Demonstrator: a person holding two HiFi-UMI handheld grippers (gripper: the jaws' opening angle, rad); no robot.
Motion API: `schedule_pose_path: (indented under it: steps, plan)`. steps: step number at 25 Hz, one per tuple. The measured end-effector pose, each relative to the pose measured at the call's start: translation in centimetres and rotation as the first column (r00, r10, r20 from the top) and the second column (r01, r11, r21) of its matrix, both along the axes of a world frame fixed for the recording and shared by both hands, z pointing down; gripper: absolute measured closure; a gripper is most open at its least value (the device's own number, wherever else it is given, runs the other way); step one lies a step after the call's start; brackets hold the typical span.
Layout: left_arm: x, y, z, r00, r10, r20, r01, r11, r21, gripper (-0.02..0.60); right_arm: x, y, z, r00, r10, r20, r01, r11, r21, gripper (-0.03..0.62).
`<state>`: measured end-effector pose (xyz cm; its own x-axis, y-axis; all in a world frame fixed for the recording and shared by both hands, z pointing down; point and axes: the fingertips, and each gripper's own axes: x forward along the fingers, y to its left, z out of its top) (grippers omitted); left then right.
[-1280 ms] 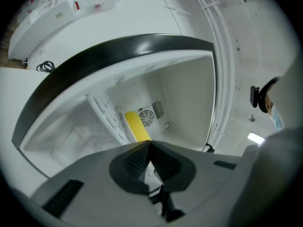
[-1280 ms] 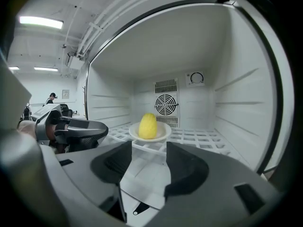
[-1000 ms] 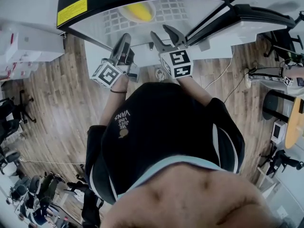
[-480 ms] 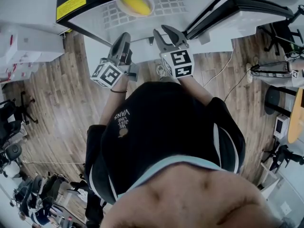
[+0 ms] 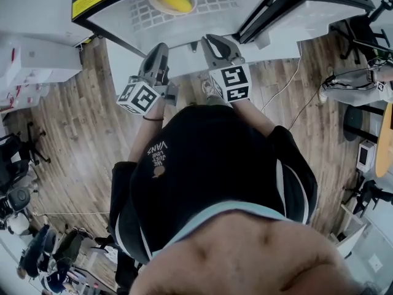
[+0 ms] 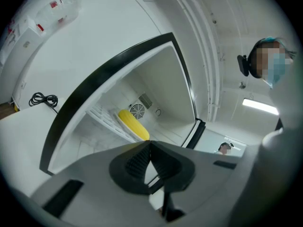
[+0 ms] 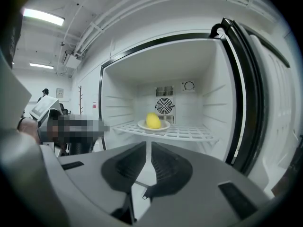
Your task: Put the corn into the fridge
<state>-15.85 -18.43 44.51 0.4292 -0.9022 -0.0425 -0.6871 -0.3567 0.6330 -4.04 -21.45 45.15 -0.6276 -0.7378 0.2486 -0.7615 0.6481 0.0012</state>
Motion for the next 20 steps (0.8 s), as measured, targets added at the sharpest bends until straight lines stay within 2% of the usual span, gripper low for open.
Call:
schedule_pose_path:
  steps: [5,13,20]
  plan:
    - [0.2,1.2,-0.1,0.997,0.017,0.076,-0.018,1.0,0.008,0.563,0.4,1.5,0.0,1.0,0.015,-0.001,-0.015,1.0,0.009,0.566]
    - [0.9,3.4,0.6,0.986,0.062,0.158,-0.064,0.998,0.005,0.563,0.7,3.9,0.7,0.999,0.042,0.003,-0.042,0.999,-0.013,0.569]
    - [1.0,5.4,1.1,0.982,0.081,0.173,-0.081,0.997,-0.009,0.563,0.8,5.9,0.8,0.998,0.058,0.003,-0.058,0.998,-0.016,0.57]
